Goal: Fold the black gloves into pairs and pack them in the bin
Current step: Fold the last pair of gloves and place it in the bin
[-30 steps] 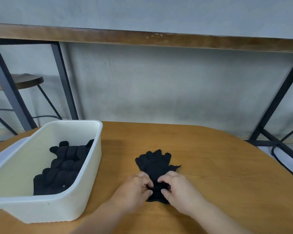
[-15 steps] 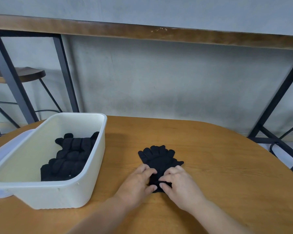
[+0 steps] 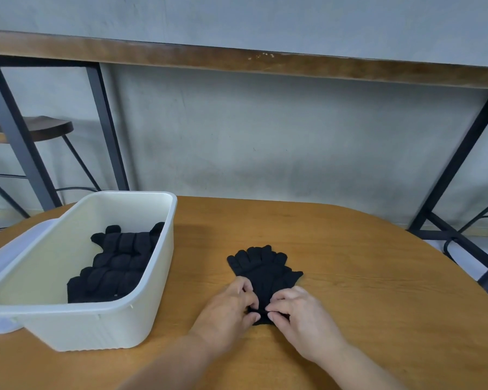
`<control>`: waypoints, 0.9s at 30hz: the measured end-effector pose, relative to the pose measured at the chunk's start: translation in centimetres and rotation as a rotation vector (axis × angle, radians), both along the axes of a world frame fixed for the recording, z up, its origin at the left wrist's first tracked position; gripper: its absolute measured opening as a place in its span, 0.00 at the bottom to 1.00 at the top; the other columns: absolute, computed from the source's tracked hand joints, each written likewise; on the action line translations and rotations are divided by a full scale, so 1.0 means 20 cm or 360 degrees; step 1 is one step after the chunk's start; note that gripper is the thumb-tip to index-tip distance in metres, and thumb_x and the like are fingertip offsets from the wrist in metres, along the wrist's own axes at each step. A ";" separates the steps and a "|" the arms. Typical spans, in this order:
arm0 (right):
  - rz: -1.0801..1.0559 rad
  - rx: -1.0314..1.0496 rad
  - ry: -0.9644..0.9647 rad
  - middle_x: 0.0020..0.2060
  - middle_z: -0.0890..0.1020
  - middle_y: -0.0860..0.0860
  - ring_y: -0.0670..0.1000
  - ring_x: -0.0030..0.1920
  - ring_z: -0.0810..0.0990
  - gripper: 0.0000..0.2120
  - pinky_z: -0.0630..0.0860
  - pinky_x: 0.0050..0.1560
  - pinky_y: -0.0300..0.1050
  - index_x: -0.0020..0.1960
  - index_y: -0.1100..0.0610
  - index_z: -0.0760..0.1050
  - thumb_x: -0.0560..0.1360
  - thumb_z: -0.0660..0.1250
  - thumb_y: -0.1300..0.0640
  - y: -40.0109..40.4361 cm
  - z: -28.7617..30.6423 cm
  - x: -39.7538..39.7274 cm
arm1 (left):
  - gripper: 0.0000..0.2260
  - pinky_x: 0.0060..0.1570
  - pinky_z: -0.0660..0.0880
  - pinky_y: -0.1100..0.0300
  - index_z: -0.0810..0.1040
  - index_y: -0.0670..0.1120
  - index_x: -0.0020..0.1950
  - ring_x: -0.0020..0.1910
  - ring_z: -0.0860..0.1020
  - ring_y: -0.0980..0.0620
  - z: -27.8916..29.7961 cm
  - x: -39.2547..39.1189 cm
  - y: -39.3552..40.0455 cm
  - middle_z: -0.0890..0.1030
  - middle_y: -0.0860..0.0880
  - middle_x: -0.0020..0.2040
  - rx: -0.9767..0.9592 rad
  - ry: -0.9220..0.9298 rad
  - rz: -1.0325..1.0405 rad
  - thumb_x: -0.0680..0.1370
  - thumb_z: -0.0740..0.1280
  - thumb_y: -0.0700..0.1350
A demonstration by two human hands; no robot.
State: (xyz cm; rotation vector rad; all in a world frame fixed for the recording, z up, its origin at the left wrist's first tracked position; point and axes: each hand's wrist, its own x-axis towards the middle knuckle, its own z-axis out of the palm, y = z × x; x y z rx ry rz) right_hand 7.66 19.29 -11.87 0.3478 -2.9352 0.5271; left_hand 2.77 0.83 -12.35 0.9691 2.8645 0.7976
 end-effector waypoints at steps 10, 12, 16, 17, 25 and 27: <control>-0.0471 -0.0453 -0.0113 0.44 0.80 0.41 0.41 0.45 0.77 0.10 0.74 0.46 0.36 0.44 0.47 0.81 0.77 0.65 0.44 0.00 0.04 -0.01 | 0.06 0.55 0.68 0.66 0.73 0.52 0.52 0.53 0.69 0.60 0.00 0.04 -0.02 0.68 0.60 0.56 -0.0044 0.0229 -0.0149 0.82 0.58 0.51; -0.0848 -0.0700 -0.0157 0.39 0.81 0.44 0.43 0.39 0.79 0.10 0.75 0.40 0.39 0.41 0.49 0.78 0.77 0.66 0.45 0.05 0.06 -0.08 | 0.06 0.55 0.68 0.66 0.72 0.53 0.52 0.53 0.68 0.60 0.01 0.05 -0.02 0.67 0.61 0.55 -0.0055 0.0252 -0.0165 0.81 0.58 0.53; -0.1160 -0.1123 -0.0400 0.47 0.81 0.47 0.51 0.47 0.82 0.07 0.78 0.48 0.45 0.49 0.49 0.75 0.75 0.71 0.49 0.14 0.05 -0.23 | 0.08 0.57 0.68 0.66 0.72 0.54 0.54 0.55 0.67 0.61 0.01 0.06 -0.02 0.66 0.62 0.57 -0.0086 0.0229 -0.0175 0.80 0.58 0.56; -0.1201 -0.1203 -0.0391 0.48 0.81 0.47 0.51 0.47 0.82 0.07 0.78 0.49 0.46 0.50 0.50 0.76 0.74 0.72 0.52 0.14 0.04 -0.26 | 0.09 0.57 0.68 0.65 0.72 0.54 0.56 0.55 0.67 0.61 0.01 0.06 -0.02 0.66 0.62 0.58 -0.0093 0.0219 -0.0175 0.80 0.59 0.56; -0.0955 -0.1078 -0.0309 0.43 0.82 0.45 0.43 0.42 0.79 0.05 0.71 0.37 0.35 0.46 0.49 0.81 0.76 0.70 0.58 0.12 0.02 -0.31 | 0.08 0.56 0.66 0.67 0.74 0.53 0.55 0.55 0.67 0.60 0.00 0.06 0.00 0.67 0.60 0.57 -0.0136 0.0163 -0.0147 0.81 0.60 0.55; -0.0940 -0.0872 -0.0292 0.44 0.81 0.45 0.43 0.42 0.78 0.05 0.71 0.37 0.35 0.46 0.47 0.81 0.77 0.69 0.57 0.12 0.01 -0.32 | 0.08 0.52 0.65 0.68 0.75 0.51 0.53 0.54 0.68 0.59 0.01 0.06 0.00 0.67 0.59 0.57 -0.0140 0.0163 -0.0148 0.81 0.60 0.54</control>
